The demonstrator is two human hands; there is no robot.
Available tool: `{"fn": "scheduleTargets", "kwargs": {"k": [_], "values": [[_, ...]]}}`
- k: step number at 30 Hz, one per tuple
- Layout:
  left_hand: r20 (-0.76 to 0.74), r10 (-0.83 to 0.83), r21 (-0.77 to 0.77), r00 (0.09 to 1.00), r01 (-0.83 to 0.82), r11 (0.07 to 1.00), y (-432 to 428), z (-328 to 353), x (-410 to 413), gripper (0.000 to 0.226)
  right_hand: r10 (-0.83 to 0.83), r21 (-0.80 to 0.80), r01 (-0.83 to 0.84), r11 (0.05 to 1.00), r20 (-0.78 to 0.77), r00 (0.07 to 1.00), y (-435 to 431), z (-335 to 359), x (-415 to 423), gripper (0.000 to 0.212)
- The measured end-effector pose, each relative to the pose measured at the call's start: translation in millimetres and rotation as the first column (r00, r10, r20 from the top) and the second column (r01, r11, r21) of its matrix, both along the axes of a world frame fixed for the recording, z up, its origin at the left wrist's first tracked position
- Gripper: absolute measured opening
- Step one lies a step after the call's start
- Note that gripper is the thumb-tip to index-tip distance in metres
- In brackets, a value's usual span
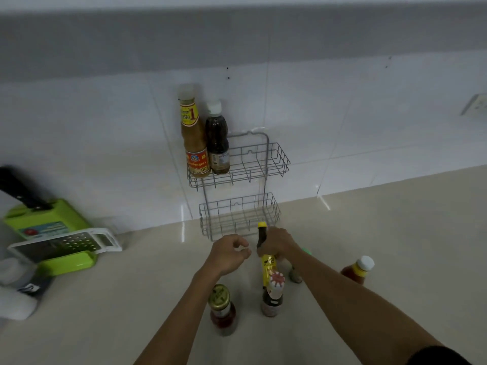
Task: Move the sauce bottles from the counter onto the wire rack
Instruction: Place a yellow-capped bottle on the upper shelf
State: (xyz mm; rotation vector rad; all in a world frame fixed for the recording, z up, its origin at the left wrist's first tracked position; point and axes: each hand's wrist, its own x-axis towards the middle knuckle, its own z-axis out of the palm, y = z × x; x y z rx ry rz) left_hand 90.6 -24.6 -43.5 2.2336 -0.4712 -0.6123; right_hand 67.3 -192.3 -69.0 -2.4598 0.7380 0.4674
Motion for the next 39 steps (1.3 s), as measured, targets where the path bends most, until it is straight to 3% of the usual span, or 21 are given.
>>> {"fn": "scheduleTargets", "kwargs": {"k": [5, 8, 11, 17, 21, 25, 29, 39], "values": [[-0.036, 0.034, -0.009, 0.999, -0.034, 0.999, 9, -3, 1, 0.041, -0.011, 0.045, 0.001, 0.999, 0.232, 0.973, 1, 27, -22, 0.045], [-0.025, 0.006, -0.155, 1.0, -0.01, 0.988, 5, 5, -7, 0.052, -0.048, 0.06, 0.024, 0.998, 0.432, 0.901, 2, 59, -47, 0.046], [0.109, -0.054, -0.276, 0.993, 0.083, 0.958, -5, 22, -10, 0.047, -0.041, 0.054, 0.012, 0.998, 0.582, 0.812, 5, 103, -60, 0.049], [0.414, 0.137, -0.44, 0.9, 0.066, 0.895, -28, 95, 16, 0.048, -0.071, 0.079, 0.013, 0.997, 0.797, 0.599, 7, 178, -37, 0.044], [0.425, 0.288, -0.518, 0.858, -0.031, 0.855, -29, 131, 45, 0.04, -0.133, 0.134, 0.03, 0.991, 0.877, 0.462, 10, 205, -1, 0.045], [0.442, 0.375, -0.389, 0.815, -0.202, 0.899, -19, 142, 63, 0.03, -0.12, 0.119, 0.036, 0.992, 0.85, 0.512, 9, 207, 46, 0.045], [0.463, 0.343, -0.302, 0.817, -0.219, 0.928, -7, 124, 75, 0.015, -0.087, 0.081, 0.038, 0.996, 0.786, 0.612, 9, 196, 85, 0.046], [0.462, 0.271, -0.248, 0.844, -0.171, 0.954, -8, 113, 84, 0.033, -0.08, 0.043, 0.073, 0.996, 0.765, 0.639, 8, 178, 114, 0.052]]}}
